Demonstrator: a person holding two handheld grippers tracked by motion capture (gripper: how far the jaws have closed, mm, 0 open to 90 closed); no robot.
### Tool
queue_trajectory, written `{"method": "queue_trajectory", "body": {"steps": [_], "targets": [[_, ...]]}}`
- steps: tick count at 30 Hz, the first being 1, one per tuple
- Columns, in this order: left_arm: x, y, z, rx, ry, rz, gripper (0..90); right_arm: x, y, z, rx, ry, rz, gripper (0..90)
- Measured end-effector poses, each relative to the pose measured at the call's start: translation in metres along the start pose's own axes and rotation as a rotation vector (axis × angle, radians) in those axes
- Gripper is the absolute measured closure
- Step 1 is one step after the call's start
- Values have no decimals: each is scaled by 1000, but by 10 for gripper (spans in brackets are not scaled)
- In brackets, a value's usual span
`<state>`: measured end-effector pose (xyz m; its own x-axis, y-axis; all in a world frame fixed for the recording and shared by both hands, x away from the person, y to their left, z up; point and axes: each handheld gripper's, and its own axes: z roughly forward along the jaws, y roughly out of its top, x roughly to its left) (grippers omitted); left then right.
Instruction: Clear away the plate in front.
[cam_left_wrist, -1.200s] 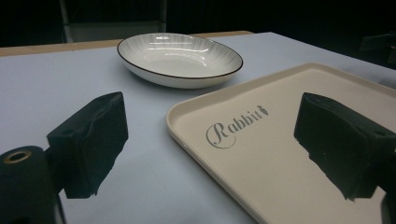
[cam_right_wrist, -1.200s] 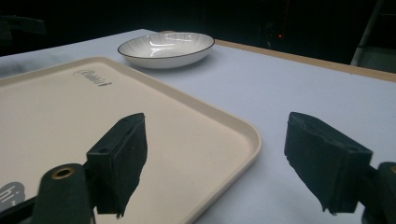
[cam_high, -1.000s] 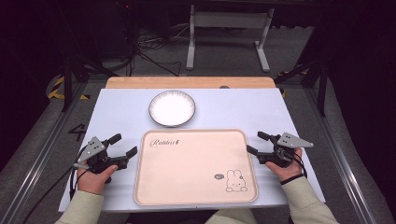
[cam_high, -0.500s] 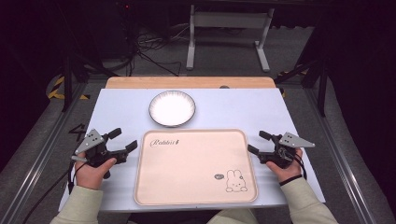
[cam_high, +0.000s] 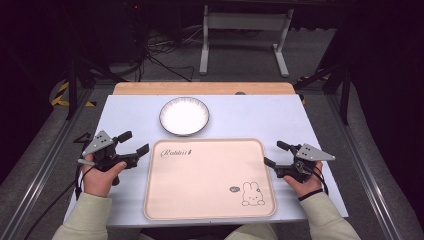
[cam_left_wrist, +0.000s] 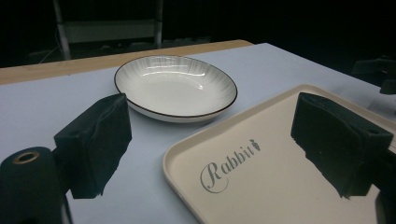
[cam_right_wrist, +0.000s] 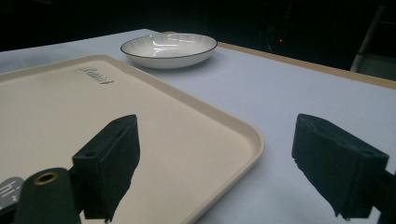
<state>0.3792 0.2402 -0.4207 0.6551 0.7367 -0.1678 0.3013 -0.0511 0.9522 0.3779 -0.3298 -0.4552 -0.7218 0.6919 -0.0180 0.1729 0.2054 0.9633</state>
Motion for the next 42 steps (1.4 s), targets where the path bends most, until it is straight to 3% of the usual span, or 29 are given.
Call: {"method": "queue_trajectory", "body": {"steps": [4,10,14,17,20,23,25,30,33,42], "targets": [[1,7,3,4,-10,-6,123,-1,0,0,1,-17,16,152],[7,20,11,-6,-11,-2,113,1,0,1,10,-28,0,149],[13,28,24,32,-32,-18,91,0,0,1,11,-31,10,145],[18,32,30,37,-23,-3,86,0,0,2,14,-30,11,144],[23,35,38,39,-18,-33,80,1,1,2,17,-33,7,144],[29,37,44,55,-10,-36,78,1,1,2,17,-34,7,144],[33,38,48,41,-14,-61,85,1,1,2,19,-35,7,144],[39,43,56,73,-8,-54,87,1,1,2,19,-34,11,144],[39,52,65,85,-2,-27,88,0,1,2,17,-34,8,144],[42,67,81,99,-1,-33,108,1,1,2,19,-32,7,148]]}}
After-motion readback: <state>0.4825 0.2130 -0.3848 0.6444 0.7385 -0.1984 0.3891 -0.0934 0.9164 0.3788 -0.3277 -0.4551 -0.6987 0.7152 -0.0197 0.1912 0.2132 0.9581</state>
